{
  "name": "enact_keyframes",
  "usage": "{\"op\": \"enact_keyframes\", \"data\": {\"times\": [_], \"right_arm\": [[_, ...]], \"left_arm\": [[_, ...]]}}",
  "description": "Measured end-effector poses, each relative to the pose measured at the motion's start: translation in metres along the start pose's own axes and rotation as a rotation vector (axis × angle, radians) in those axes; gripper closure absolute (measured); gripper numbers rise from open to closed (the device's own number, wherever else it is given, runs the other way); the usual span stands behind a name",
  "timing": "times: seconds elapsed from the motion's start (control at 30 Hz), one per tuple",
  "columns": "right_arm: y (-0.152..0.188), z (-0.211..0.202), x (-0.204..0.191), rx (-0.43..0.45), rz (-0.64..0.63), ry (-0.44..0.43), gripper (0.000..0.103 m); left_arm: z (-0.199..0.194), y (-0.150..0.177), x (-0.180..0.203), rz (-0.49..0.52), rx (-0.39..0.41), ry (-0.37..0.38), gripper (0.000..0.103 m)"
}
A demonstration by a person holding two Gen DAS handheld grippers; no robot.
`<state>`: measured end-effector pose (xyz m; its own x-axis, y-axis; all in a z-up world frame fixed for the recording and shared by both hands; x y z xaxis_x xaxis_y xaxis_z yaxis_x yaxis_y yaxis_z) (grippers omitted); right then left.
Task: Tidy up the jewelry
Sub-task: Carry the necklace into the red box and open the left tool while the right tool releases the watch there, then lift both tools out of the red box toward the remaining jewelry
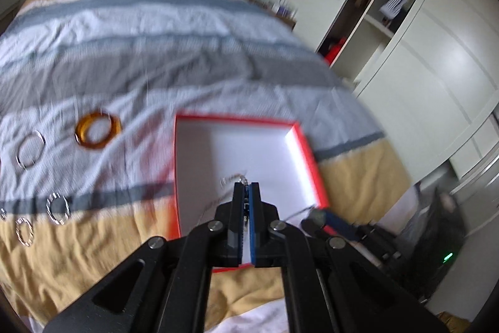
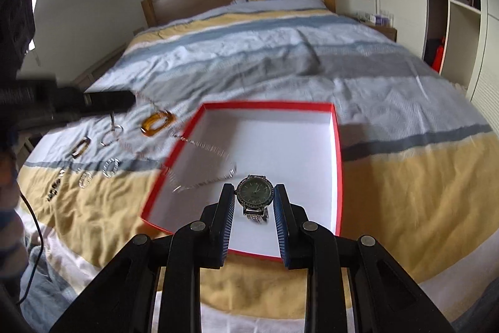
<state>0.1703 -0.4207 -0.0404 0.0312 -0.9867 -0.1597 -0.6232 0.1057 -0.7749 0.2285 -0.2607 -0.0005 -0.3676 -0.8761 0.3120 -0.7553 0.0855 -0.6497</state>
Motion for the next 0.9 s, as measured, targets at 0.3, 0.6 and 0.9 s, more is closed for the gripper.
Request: {"op": "enact_keyframes", "data": {"times": [0.3,0.6,0.9], "right_arm": [[0.031,0.038,0.017,-0.110,0.009,0.008,0.077],[0.033,0.042,0.021,-0.138,-0.002,0.039,0.062],[0.025,0.000,0.005,-0.082,-0.007,0.043,0.058]], "left_arm": [[0.053,0.058,-0.024,0.015,-0.129,-0.073,0.101],[0.053,0.067,-0.024,0.028,-0.134,-0.100,0.095],[0.005,0.064,-0.020,0.039,-0.052,-0.110,0.085]]}}
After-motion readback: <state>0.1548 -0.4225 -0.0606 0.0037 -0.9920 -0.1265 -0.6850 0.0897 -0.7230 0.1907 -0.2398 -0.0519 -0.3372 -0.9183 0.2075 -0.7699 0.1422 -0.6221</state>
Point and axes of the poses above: each gripper's, at about its wrist camera, not at the fingertips, and z roughly the way its jaws point, x to its right, y to its underside, the point moved 4 cm from there along z, roughly the way its jaws point, and after that the axes turned 7 degrees about x, right-handed, at the moved point
